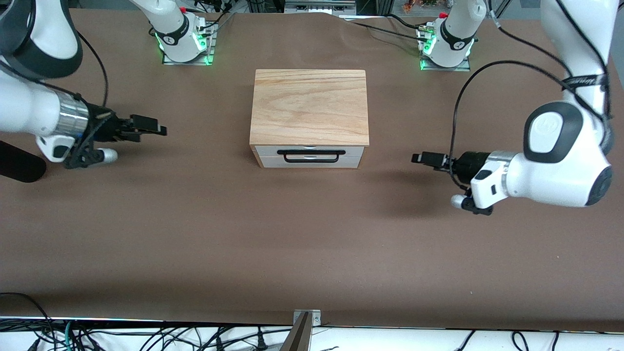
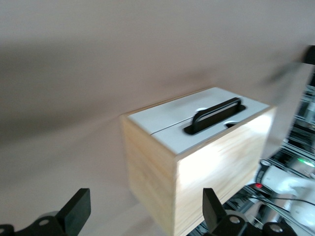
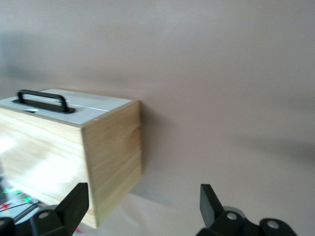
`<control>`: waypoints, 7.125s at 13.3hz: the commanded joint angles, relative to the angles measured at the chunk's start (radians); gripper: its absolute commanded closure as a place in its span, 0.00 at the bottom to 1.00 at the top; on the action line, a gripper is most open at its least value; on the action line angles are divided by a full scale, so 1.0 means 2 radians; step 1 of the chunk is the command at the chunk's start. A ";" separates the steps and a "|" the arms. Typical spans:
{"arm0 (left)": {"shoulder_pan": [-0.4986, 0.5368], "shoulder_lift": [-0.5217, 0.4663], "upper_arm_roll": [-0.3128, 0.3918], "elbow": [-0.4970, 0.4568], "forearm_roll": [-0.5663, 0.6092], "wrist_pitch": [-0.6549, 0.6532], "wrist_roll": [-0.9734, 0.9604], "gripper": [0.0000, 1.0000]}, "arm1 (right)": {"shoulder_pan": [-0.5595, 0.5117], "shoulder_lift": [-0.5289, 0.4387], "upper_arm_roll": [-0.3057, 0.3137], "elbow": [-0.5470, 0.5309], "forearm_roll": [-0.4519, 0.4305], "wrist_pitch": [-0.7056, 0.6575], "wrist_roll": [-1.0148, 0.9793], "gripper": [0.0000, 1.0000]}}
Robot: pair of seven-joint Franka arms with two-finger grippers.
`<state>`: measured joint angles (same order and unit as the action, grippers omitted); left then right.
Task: Pull top drawer with both arms simultaneously
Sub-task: 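Move the right gripper and the left gripper toward the black drawer handle, then close the right gripper and the left gripper on the handle ends, then pull the handle outward with both grippers, sliding the drawer open, then open both grippers and draw them back from the handle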
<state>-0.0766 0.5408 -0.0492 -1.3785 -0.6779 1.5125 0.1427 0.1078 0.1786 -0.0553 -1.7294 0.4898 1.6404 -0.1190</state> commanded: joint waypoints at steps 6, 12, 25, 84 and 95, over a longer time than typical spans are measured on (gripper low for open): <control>-0.030 0.063 0.002 -0.083 -0.214 0.103 0.215 0.00 | 0.014 0.195 0.005 0.016 0.338 -0.005 -0.189 0.00; -0.045 0.064 -0.022 -0.197 -0.379 0.153 0.379 0.00 | 0.072 0.257 0.005 0.015 0.468 0.012 -0.345 0.10; -0.045 0.060 -0.067 -0.243 -0.436 0.193 0.444 0.76 | 0.126 0.281 0.005 0.000 0.512 0.028 -0.408 0.46; 0.004 0.164 -0.016 0.058 -0.164 0.170 0.230 0.00 | 0.076 0.266 -0.021 0.263 0.113 0.021 -0.215 0.00; 0.024 0.047 0.006 0.083 0.202 0.128 0.232 0.00 | 0.073 0.117 -0.033 0.263 -0.235 -0.164 -0.166 0.00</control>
<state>-0.0256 0.6871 -0.0424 -1.2009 -0.3424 1.7830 0.6094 0.2543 0.4651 -0.1078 -1.1807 0.0455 1.3391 -0.4651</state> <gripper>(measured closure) 0.000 0.000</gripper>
